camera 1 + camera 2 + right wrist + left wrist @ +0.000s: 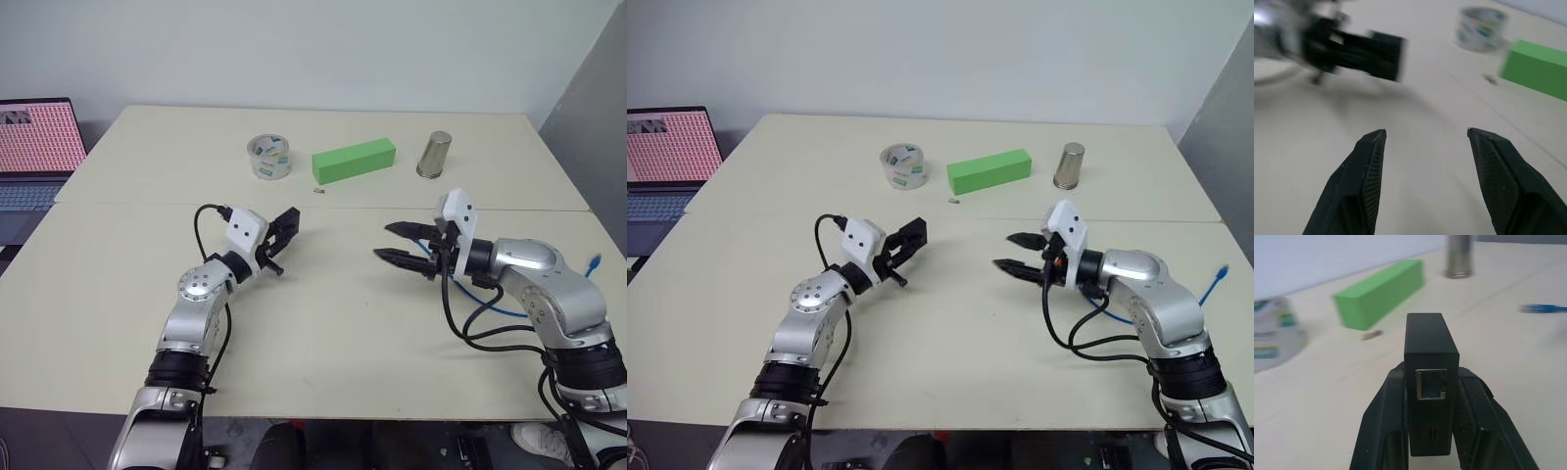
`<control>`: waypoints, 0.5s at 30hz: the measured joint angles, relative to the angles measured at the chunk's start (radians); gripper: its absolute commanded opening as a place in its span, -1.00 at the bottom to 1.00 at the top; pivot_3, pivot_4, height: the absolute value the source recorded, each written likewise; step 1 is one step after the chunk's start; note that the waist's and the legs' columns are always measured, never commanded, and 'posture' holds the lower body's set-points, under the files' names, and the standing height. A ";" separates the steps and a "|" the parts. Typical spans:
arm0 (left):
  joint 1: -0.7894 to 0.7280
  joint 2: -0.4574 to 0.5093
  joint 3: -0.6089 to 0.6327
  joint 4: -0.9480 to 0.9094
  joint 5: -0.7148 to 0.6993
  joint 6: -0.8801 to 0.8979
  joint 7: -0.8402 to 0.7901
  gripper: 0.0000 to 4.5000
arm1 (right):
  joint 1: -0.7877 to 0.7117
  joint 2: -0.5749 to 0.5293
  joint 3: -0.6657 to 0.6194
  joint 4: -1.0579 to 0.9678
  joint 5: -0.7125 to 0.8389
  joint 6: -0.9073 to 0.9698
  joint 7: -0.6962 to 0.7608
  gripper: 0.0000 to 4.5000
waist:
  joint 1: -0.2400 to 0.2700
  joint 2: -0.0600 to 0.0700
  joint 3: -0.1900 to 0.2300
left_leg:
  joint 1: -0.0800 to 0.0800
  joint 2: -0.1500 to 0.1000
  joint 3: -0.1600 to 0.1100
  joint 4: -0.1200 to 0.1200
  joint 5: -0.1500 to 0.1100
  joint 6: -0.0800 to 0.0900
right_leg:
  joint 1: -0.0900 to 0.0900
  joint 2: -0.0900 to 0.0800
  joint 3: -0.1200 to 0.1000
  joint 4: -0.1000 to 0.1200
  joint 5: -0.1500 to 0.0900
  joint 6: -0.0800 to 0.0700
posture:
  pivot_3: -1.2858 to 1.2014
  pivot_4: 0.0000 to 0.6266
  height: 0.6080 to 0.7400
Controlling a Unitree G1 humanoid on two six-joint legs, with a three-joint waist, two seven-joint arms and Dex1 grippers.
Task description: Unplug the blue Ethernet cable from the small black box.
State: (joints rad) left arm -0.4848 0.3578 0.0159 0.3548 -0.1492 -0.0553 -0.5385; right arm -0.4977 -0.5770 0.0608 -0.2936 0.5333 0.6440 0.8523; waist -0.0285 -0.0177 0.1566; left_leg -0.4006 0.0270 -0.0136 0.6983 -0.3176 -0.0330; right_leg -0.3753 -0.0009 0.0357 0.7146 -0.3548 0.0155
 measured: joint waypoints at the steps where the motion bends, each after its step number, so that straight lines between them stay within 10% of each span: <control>1: -0.012 -0.008 0.010 0.034 0.012 -0.026 0.027 -0.65 | -0.006 0.015 -0.001 -0.020 0.015 0.023 -0.014 0.24 | 0.000 0.000 0.000 | 0.000 0.000 0.000 0.000 0.000 0.000 | 0.000 0.000 0.000 0.000 0.000 0.000 | 0.03 -0.52 1.00; 6: -0.047 -0.043 0.055 0.194 0.018 -0.099 0.102 -0.65 | -0.020 0.039 0.021 -0.055 0.032 0.084 -0.065 0.24 | 0.002 0.000 0.000 | -0.001 -0.001 0.000 0.000 0.000 0.000 | 0.000 -0.001 -0.001 0.000 0.000 0.000 | 0.03 -0.52 1.00; 15: 0.004 -0.076 0.063 0.221 0.009 -0.123 0.094 0.32 | -0.012 0.036 0.043 -0.068 0.006 0.109 -0.095 0.29 | 0.000 0.000 0.000 | 0.000 -0.001 0.000 0.000 0.000 0.000 | 0.000 -0.001 -0.001 0.000 0.000 0.000 | 0.03 -0.52 1.00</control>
State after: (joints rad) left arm -0.4805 0.2815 0.0793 0.5755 -0.1402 -0.1786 -0.4449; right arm -0.5102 -0.5406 0.1036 -0.3618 0.5391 0.7526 0.7569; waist -0.0281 -0.0179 0.1563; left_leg -0.4006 0.0263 -0.0138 0.6984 -0.3175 -0.0332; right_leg -0.3755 -0.0021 0.0350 0.7146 -0.3548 0.0155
